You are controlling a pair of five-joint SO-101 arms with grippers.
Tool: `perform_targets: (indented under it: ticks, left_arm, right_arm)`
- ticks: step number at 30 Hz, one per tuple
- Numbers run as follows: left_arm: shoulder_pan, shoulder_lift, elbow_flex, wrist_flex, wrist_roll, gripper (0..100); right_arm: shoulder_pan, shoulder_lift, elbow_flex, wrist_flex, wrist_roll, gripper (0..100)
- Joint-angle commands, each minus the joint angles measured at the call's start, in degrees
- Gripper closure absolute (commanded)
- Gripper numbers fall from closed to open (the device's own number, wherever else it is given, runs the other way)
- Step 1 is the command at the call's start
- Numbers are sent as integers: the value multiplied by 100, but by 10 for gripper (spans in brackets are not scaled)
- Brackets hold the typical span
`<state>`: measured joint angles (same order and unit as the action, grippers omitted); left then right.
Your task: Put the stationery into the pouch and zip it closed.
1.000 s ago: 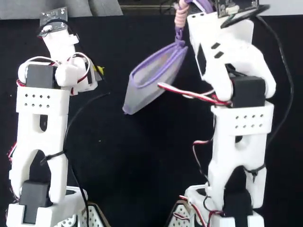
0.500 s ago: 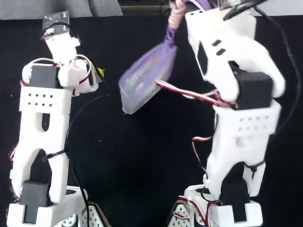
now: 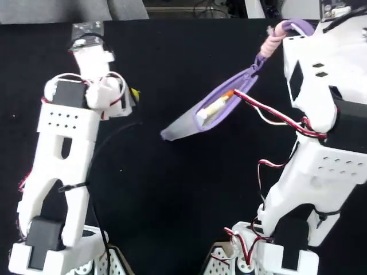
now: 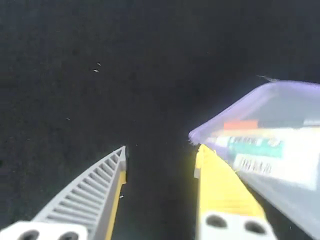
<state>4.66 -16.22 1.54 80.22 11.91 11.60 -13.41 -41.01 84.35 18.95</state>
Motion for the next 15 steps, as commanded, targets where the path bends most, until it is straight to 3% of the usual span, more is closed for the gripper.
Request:
perform_targets:
  ticks: [1,8,15]
  left_arm:
    - [277,-167,-31,-105,-18,773]
    - [989,-114,40,-237,0,773]
    - [1156,-167,708,-1169,738,773]
  right_arm:
    - [-44,4,-286,-387,26,987]
    - [-1081,4,-286,-431,-18,987]
    - [-1846,4,-286,-624,-26,987]
